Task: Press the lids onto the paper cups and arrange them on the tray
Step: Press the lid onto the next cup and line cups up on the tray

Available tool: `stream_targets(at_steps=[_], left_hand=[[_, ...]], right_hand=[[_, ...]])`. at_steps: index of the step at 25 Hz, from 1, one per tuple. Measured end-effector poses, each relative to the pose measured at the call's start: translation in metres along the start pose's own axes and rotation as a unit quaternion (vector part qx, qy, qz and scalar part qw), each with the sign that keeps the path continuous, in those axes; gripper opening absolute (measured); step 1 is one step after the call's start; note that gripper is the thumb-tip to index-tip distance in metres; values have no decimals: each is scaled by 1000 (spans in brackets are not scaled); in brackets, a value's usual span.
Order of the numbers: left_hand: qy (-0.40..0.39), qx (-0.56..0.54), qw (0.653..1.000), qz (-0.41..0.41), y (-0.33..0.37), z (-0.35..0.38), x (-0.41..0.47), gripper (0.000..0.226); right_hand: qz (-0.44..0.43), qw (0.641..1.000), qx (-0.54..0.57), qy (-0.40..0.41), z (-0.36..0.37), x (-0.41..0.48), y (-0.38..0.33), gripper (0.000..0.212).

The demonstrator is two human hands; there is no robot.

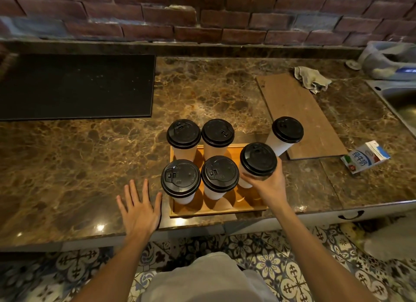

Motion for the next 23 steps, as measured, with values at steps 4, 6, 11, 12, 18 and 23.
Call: stream_targets(at_steps=[4, 6, 11, 12, 18, 23], left_hand=[[23, 5, 1000, 10, 0, 1, -1, 79], [29, 4, 999, 13, 0, 2, 0, 79], [39, 0, 999, 16, 0, 3, 0, 76], [41, 1, 999, 16, 1, 3, 0, 76], [43, 7, 999, 17, 2, 1, 0, 74], [43, 8, 999, 14, 2, -1, 1, 74]], right_hand=[[6, 1000, -14, 1, 2, 3, 10, 89], [6, 1000, -16, -4, 4, 8, 10, 88], [10, 1000, 4, -14, 10, 31, 8, 89], [10, 1000, 6, -16, 12, 36, 6, 90], [0, 1000, 1, -28, 20, 64, -4, 90], [-10, 999, -1, -33, 26, 76, -10, 90]])
Point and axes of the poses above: each hand's wrist, its own x-axis towards the middle knuckle, its own z-axis out of the palm, y = z × x, the point moved 5 cm from there along x, towards the middle knuckle
